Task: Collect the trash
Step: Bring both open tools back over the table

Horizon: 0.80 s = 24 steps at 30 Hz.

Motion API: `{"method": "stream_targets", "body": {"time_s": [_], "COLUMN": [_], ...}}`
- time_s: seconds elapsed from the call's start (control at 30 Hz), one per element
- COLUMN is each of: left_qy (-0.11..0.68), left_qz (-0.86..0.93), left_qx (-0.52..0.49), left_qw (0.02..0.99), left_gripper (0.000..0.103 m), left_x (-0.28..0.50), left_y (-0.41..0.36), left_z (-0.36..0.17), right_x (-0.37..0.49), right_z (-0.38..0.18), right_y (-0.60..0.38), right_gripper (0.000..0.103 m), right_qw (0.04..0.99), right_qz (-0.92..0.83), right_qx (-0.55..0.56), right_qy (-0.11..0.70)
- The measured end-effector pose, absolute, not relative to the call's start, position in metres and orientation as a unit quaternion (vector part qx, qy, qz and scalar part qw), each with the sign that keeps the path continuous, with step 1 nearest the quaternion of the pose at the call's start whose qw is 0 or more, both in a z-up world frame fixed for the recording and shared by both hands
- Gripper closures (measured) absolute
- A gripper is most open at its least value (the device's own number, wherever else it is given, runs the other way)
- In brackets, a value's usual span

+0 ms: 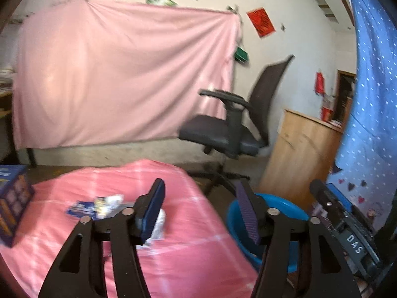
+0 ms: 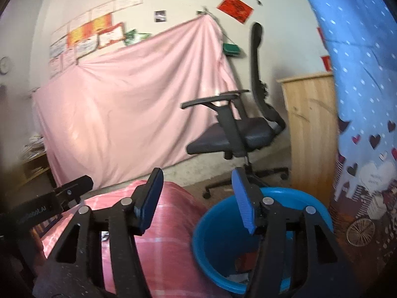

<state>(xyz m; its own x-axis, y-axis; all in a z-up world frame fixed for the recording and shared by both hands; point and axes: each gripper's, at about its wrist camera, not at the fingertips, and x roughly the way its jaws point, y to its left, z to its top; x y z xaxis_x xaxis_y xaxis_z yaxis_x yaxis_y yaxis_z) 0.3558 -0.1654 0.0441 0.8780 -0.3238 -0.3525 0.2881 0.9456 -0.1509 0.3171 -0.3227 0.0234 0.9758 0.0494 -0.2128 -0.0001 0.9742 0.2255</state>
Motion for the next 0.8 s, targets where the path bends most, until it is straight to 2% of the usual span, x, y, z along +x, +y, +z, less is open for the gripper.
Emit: {"method": "stream_targets", "body": {"time_s": [0.4, 0.47, 0.53, 0.57, 0.8], "left_qy": [0.136, 0.135, 0.132, 0.127, 0.125], "left_qz": [-0.051, -0.039, -0.032, -0.022, 0.028], "left_qx": [-0.062, -0.067, -0.076, -0.080, -0.088], "left_qw": [0.987, 0.988, 0.988, 0.988, 0.988], "left_gripper": [0.025, 0.018, 0.005, 0.003, 0.002], "left_x": [0.315, 0.310, 0.304, 0.299, 0.284], "left_y": [-0.089, -0.078, -0.068, -0.063, -0.039], "left_z": [0.031, 0.026, 0.022, 0.019, 0.005], "right_x": [0.313, 0.312, 0.311, 0.310, 0.308], "right_z": [0.030, 0.030, 0.029, 0.029, 0.024], "right_y": [-0.265, -0.259, -0.250, -0.246, -0.222], "right_gripper": [0.003, 0.000, 0.000, 0.000, 0.000], "right_qw": [0.989, 0.988, 0.989, 0.989, 0.988], "right_qz": [0.093, 0.105, 0.113, 0.116, 0.139], "right_qx": [0.083, 0.079, 0.069, 0.064, 0.038], "right_qy": [0.079, 0.077, 0.073, 0.071, 0.062]}}
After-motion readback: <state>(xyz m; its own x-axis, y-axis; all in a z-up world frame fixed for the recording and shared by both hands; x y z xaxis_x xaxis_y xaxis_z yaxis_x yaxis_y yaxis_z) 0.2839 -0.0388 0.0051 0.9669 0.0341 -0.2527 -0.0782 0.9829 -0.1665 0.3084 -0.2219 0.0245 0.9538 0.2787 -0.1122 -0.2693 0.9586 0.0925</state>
